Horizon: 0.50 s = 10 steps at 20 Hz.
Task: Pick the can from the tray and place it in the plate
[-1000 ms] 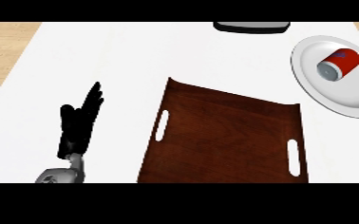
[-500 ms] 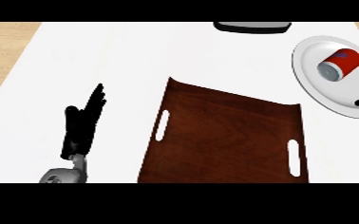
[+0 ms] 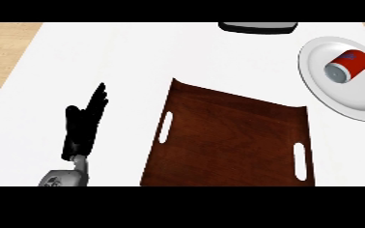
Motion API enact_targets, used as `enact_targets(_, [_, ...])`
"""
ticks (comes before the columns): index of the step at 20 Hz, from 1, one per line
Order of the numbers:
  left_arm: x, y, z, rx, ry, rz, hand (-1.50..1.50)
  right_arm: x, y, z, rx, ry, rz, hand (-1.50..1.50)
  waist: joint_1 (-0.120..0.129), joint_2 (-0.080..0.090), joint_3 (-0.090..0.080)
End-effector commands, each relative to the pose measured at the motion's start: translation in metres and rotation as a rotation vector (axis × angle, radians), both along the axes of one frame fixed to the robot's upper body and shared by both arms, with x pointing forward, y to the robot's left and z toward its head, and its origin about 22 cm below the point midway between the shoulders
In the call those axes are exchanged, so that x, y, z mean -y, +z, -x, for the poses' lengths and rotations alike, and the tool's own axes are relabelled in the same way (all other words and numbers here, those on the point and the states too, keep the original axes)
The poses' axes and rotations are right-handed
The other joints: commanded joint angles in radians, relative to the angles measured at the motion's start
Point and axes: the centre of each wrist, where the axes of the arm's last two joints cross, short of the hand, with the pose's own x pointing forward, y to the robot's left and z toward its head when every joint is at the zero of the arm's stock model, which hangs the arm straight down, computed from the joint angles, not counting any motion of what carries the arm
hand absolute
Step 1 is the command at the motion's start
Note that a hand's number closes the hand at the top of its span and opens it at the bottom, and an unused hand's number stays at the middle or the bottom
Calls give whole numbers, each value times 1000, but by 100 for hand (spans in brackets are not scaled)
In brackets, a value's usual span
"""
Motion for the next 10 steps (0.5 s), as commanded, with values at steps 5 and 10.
enact_targets(5, [-6, -4, -1, 7, 1, -9, 0, 16, 11, 12, 29, 36, -42, -150, 7, 4, 0])
enact_targets(10, [-2, 5, -6, 7, 2, 11, 0, 23, 1, 26, 43, -10, -32, -150, 7, 6, 3])
